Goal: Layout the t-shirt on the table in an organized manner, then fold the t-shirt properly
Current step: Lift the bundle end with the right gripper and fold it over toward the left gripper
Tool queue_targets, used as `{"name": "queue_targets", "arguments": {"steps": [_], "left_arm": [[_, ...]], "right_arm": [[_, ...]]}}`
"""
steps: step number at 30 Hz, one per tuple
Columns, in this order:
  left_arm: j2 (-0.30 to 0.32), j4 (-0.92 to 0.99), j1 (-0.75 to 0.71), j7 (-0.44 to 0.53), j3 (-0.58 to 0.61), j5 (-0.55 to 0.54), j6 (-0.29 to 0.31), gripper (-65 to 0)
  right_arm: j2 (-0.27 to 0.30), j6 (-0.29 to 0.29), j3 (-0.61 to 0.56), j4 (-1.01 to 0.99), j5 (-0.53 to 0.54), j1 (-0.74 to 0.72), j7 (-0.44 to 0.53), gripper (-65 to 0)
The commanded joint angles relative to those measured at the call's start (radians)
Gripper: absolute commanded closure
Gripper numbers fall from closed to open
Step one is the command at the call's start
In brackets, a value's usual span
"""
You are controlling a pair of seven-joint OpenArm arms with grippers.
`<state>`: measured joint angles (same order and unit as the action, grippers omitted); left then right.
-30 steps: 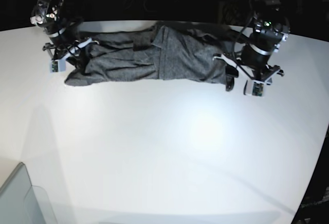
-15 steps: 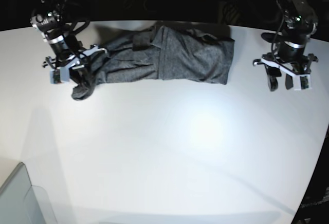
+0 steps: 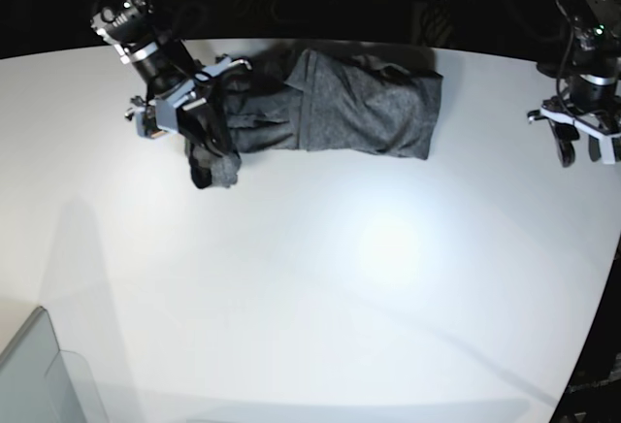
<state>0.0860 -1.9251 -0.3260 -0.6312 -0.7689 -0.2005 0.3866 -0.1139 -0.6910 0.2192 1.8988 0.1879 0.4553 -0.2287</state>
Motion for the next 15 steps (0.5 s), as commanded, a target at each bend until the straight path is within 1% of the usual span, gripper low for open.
{"name": "queue_targets", "arguments": {"steps": [1,4,7,11,15], "left_arm": [[0.014,-0.015,0.003,0.024,-0.004,-0.006,-0.002,-28.8],[0.018,-0.014,0.003,0.024,-0.004,-0.003,-0.002,-28.8],[0.018,-0.014,0.0,0.024,-0.004,-0.003,-0.002,-28.8],[0.019,-0.015,-0.022,0.023,-0.004,-0.001,-0.002,-28.6],[0.019,-0.023,-0.046,0.023,-0.004,-0.001,-0.002,-28.5]], "right_arm": [[0.001,-0.007,-0.008,0.02,0.018,0.004,0.045,0.0],[0.001,-0.007,-0.028,0.02,0.042,0.006,0.071,0.0],[0.003,-0.007,-0.057,0.049,0.084,0.01,0.067,0.0],[0.003,-0.007,-0.177,0.097,0.088,0.043,0.071,0.0],[0.003,-0.007,-0.307,0.089,0.083,0.043,0.067,0.0]]}}
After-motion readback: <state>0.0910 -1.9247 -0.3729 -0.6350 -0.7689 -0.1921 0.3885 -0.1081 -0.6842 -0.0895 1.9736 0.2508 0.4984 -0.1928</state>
